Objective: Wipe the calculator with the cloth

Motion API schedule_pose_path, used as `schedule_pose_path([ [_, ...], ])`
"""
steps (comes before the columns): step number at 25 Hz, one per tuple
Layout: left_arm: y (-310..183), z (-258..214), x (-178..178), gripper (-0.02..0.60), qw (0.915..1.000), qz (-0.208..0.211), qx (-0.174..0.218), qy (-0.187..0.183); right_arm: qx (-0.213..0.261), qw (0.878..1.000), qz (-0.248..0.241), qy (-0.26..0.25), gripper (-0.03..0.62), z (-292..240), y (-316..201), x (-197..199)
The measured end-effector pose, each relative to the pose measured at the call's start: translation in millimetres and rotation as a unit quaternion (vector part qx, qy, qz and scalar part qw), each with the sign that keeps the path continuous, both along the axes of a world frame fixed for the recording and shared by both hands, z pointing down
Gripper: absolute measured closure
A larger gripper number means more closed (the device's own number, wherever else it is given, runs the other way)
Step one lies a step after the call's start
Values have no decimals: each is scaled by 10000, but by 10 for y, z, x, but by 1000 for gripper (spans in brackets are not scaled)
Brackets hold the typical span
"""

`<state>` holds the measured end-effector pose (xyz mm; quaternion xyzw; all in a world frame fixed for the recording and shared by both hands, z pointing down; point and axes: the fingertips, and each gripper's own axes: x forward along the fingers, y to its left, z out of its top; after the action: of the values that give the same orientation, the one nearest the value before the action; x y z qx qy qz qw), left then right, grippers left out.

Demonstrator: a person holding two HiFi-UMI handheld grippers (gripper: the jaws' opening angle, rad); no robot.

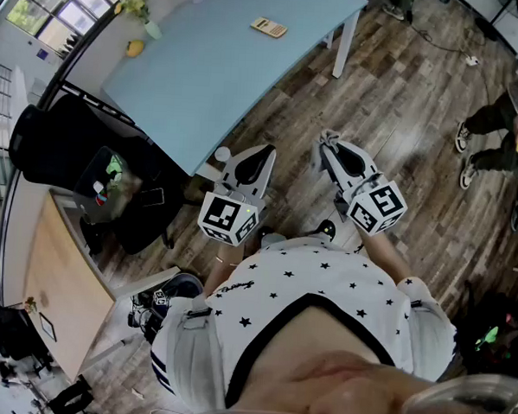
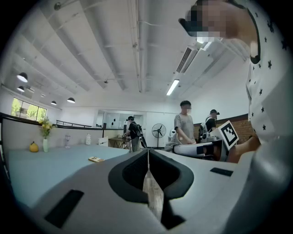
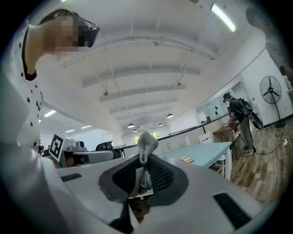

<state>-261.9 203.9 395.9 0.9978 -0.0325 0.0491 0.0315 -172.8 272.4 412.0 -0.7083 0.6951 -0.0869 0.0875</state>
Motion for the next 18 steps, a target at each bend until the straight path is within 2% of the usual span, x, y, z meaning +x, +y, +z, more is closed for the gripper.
schedule_pose_path([
  [18, 217, 36, 209, 551, 9995, -233, 46, -184, 350, 9992, -83, -164, 551, -23, 208, 290],
])
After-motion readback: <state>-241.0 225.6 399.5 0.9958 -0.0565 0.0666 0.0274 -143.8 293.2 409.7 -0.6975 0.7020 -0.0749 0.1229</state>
